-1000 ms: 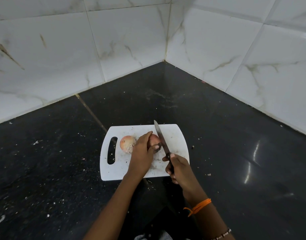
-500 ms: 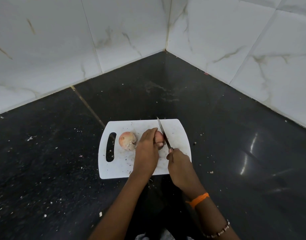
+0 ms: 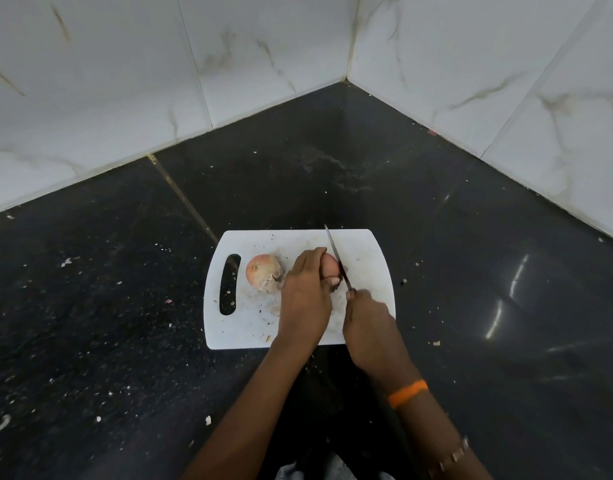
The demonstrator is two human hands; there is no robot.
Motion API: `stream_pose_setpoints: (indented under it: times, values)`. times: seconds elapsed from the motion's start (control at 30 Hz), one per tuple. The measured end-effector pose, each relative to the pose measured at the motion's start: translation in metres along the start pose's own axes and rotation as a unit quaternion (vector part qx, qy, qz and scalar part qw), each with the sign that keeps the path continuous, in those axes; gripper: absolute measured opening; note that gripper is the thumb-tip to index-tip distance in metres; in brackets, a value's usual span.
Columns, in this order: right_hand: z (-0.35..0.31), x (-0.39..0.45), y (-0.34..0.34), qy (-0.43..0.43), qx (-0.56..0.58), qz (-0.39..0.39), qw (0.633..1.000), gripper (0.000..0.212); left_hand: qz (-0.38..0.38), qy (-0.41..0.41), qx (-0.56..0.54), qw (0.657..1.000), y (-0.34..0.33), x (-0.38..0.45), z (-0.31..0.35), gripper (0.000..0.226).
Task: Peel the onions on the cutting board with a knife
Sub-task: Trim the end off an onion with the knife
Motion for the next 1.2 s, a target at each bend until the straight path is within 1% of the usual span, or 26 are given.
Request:
stream_pose_setpoints:
  times: [0.07, 0.13, 0.23, 0.33, 0.43, 0.5, 0.53, 0.6, 0.7, 0.77, 0.8, 0.87, 0.93, 1.03, 1.1, 1.13, 1.17, 1.2]
  values:
    - [-0.001, 0.009, 0.002, -0.004, 0.008, -0.010, 1.000, 0.027, 0.004, 0.002, -0.006, 1.000, 0.001, 0.000, 0.001, 0.046]
    - [0.004, 0.000, -0.002, -0.002, 0.016, -0.015, 1.000, 0.029, 0.005, 0.008, -0.021, 1.000, 0.001, 0.000, 0.000, 0.046]
    - [0.016, -0.010, -0.016, -0.023, 0.004, -0.035, 0.999, 0.029, 0.002, 0.002, -0.026, 1.000, 0.000, -0.001, -0.002, 0.047]
    - [0.017, 0.003, -0.017, -0.020, 0.018, -0.037, 0.999, 0.030, -0.002, 0.018, -0.088, 0.996, 0.004, -0.004, -0.014, 0.047]
    - [0.023, 0.009, -0.014, -0.020, 0.109, -0.033, 0.993, 0.033, -0.027, 0.017, -0.169, 0.985, 0.002, -0.008, -0.022, 0.050]
    - [0.034, 0.011, -0.013, -0.049, 0.212, -0.026, 0.976, 0.038, -0.047, 0.007, -0.170, 0.984, -0.006, -0.011, -0.022, 0.054]
    - [0.039, 0.013, -0.013, -0.065, 0.282, -0.030, 0.957, 0.040, -0.051, 0.001, -0.160, 0.986, -0.010, -0.012, -0.020, 0.056]
    - [0.045, 0.013, -0.017, -0.082, 0.418, -0.064, 0.903, 0.041, -0.047, -0.006, -0.151, 0.987, -0.013, -0.009, -0.018, 0.058]
    - [0.044, 0.007, -0.021, -0.062, 0.555, -0.135, 0.819, 0.041, -0.017, 0.000, -0.159, 0.987, -0.009, -0.003, -0.018, 0.064]
    - [0.040, 0.004, -0.026, -0.052, 0.619, -0.171, 0.765, 0.044, 0.005, -0.002, -0.146, 0.989, -0.004, -0.002, -0.017, 0.067]
    - [0.037, 0.002, -0.028, -0.048, 0.642, -0.185, 0.743, 0.046, 0.009, -0.008, -0.137, 0.991, -0.002, -0.002, -0.017, 0.065]
    - [0.032, 0.000, -0.032, -0.037, 0.678, -0.209, 0.704, 0.050, -0.008, -0.017, -0.132, 0.991, -0.002, -0.002, -0.014, 0.054]
    - [0.029, -0.001, -0.033, -0.027, 0.700, -0.226, 0.677, 0.054, -0.037, -0.022, -0.150, 0.988, -0.005, -0.002, -0.013, 0.040]
    - [0.027, -0.002, -0.031, -0.022, 0.710, -0.230, 0.665, 0.054, -0.057, -0.029, -0.162, 0.985, -0.006, -0.003, -0.008, 0.031]
    - [0.028, -0.002, -0.030, -0.025, 0.707, -0.222, 0.671, 0.053, -0.045, -0.028, -0.151, 0.987, -0.005, -0.003, -0.007, 0.032]
    - [0.029, -0.002, -0.028, -0.027, 0.696, -0.212, 0.685, 0.052, -0.036, -0.025, -0.147, 0.988, -0.004, -0.002, -0.008, 0.033]
    - [0.032, -0.001, -0.026, -0.029, 0.675, -0.197, 0.710, 0.051, -0.029, -0.023, -0.148, 0.988, -0.003, -0.002, -0.008, 0.035]
    - [0.034, -0.001, -0.024, -0.032, 0.639, -0.176, 0.748, 0.050, -0.028, -0.023, -0.152, 0.988, -0.003, -0.002, -0.008, 0.037]
Point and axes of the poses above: each hand's wrist, its own x-axis towards the middle knuckle, its own y-axis out of the back of the hand, z = x × y, the point moved 9 cm from there along x, towards the middle knuckle, and after that the axes turned 12 degrees about -z, right-handed, at the moved point
